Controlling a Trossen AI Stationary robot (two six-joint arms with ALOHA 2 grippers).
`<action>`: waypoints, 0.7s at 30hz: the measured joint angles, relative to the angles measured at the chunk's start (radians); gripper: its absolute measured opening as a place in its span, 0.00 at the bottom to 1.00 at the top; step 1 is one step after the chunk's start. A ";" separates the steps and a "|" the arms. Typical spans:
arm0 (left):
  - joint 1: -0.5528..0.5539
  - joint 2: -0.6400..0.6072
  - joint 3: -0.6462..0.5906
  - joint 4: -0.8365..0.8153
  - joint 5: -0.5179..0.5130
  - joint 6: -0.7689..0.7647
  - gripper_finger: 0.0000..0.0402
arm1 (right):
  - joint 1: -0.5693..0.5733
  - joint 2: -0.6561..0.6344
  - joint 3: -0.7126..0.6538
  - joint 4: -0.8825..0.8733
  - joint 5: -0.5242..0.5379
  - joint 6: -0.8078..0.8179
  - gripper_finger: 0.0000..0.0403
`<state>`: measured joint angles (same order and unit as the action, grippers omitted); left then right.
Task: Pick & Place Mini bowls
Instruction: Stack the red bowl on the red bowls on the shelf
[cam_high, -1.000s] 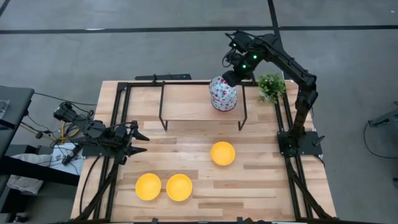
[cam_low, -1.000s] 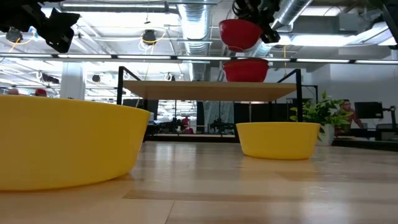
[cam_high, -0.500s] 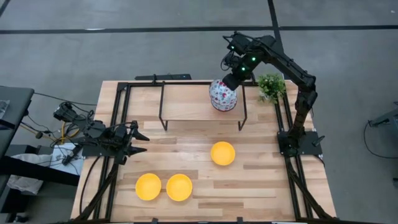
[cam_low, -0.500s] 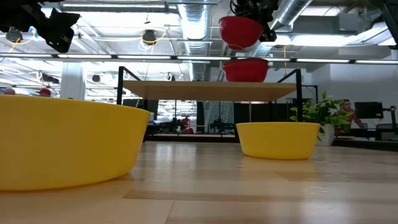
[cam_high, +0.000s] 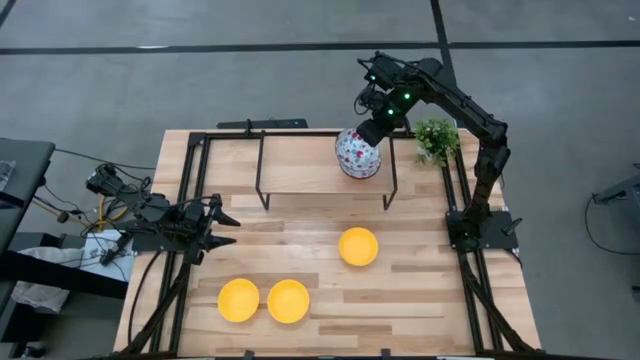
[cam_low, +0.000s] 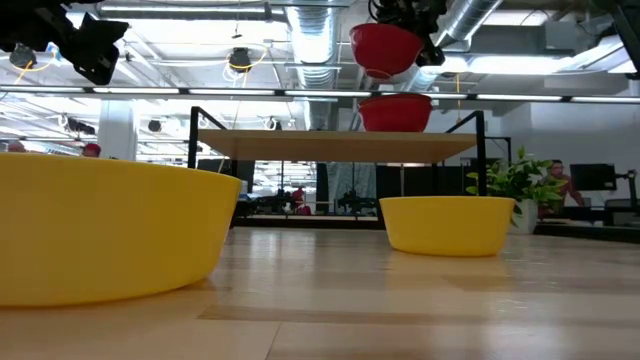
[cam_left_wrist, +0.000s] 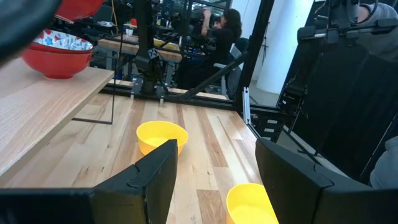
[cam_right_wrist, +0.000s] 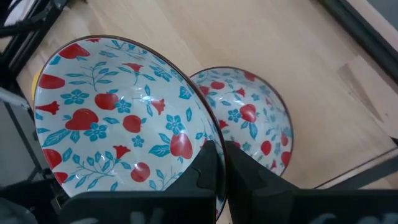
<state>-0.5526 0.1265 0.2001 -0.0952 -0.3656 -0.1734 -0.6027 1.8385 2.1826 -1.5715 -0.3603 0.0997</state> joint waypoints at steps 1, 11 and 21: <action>0.000 0.000 0.000 0.000 0.000 0.000 0.54 | -0.005 0.000 0.000 0.000 0.000 0.005 0.00; 0.000 0.000 0.000 0.000 0.000 0.000 0.54 | 0.003 -0.037 -0.002 0.000 0.000 0.031 0.00; 0.000 0.000 0.000 0.000 0.000 0.000 0.54 | 0.034 -0.128 -0.030 0.001 0.020 0.034 0.00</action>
<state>-0.5529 0.1264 0.2001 -0.0952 -0.3656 -0.1734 -0.5682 1.7105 2.1524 -1.5707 -0.3407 0.1341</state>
